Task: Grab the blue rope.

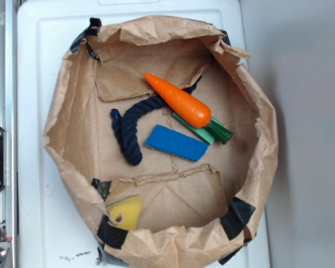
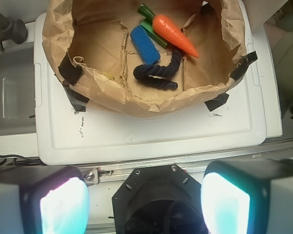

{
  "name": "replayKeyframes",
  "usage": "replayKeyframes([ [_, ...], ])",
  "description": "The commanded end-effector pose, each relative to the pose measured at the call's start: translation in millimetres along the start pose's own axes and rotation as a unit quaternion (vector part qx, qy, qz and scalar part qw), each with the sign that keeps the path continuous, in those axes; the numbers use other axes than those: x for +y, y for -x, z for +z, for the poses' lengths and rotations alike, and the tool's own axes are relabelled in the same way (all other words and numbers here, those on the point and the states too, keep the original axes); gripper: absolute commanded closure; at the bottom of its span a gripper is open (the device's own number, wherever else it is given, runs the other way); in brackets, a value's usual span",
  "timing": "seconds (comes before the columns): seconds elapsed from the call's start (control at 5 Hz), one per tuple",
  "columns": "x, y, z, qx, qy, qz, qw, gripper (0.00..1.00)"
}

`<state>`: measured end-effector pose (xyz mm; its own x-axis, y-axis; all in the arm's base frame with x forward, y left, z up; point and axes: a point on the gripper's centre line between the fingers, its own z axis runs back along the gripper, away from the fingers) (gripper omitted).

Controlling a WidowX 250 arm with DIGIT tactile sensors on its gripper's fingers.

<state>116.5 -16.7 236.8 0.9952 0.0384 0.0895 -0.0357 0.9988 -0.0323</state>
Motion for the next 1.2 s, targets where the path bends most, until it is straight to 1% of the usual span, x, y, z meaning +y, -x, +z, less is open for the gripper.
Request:
replayKeyframes([
  [0.0, 0, 0, 0, 0.000, 0.000, 0.000, 1.000, 0.00],
  [0.2, -7, -12, -1, -0.013, 0.012, 0.026, 0.999, 0.00],
  [0.4, -8, -40, -5, -0.019, 0.021, 0.057, 0.998, 0.00],
  [0.6, -9, -62, -14, -0.021, 0.016, 0.073, 0.997, 0.00],
  [0.8, -6, -84, -31, -0.024, 0.005, 0.078, 0.997, 0.00],
  [1.0, 6, -91, -57, -0.033, 0.009, 0.117, 0.993, 0.00],
])
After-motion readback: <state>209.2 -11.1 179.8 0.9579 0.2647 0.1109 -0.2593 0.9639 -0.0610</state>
